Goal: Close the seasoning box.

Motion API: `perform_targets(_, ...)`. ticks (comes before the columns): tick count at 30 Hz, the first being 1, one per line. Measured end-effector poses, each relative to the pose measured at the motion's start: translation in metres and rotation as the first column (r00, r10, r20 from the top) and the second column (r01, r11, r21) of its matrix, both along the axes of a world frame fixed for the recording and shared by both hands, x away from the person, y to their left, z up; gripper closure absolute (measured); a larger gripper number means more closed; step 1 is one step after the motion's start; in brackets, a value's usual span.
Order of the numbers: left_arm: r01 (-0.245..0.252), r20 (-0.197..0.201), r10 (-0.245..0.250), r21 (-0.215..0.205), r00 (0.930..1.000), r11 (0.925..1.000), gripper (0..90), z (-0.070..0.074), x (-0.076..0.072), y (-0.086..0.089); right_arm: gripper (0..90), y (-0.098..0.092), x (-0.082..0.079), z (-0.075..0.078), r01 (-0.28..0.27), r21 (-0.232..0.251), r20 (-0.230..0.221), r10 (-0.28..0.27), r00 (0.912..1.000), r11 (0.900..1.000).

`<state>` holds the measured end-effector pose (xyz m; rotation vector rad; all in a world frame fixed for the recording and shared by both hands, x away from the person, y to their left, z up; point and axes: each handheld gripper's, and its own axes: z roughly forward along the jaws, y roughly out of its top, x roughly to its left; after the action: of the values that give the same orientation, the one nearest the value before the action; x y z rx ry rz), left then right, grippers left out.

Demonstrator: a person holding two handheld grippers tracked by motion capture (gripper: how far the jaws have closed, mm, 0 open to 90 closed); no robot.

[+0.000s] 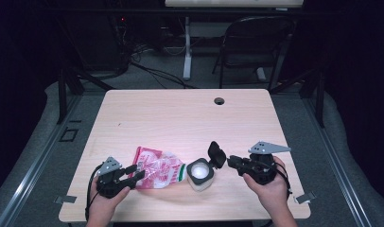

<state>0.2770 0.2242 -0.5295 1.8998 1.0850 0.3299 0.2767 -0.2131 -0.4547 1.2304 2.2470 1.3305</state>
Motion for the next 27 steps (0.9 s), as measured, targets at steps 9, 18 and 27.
perform_targets(9, -0.003, 0.001, 0.003, 0.006, 1.0000, 1.0000, 54.5, 0.000, 0.000, 0.000, 90.0, -0.014, 0.006, -0.006, 0.058, 0.023, -0.017, -0.057, 0.9982, 0.998)
perform_targets(18, -0.012, 0.006, 0.012, 0.007, 0.9999, 0.9999, 54.5, 0.000, -0.001, 0.000, 90.0, -0.019, 0.015, -0.015, 0.099, 0.002, -0.026, -0.099, 0.9947, 0.995)
perform_targets(27, -0.019, 0.010, 0.019, 0.009, 0.9998, 0.9998, 54.4, 0.000, -0.002, 0.001, 90.0, -0.019, 0.022, -0.021, 0.104, 0.009, -0.037, -0.104, 0.9939, 0.995)
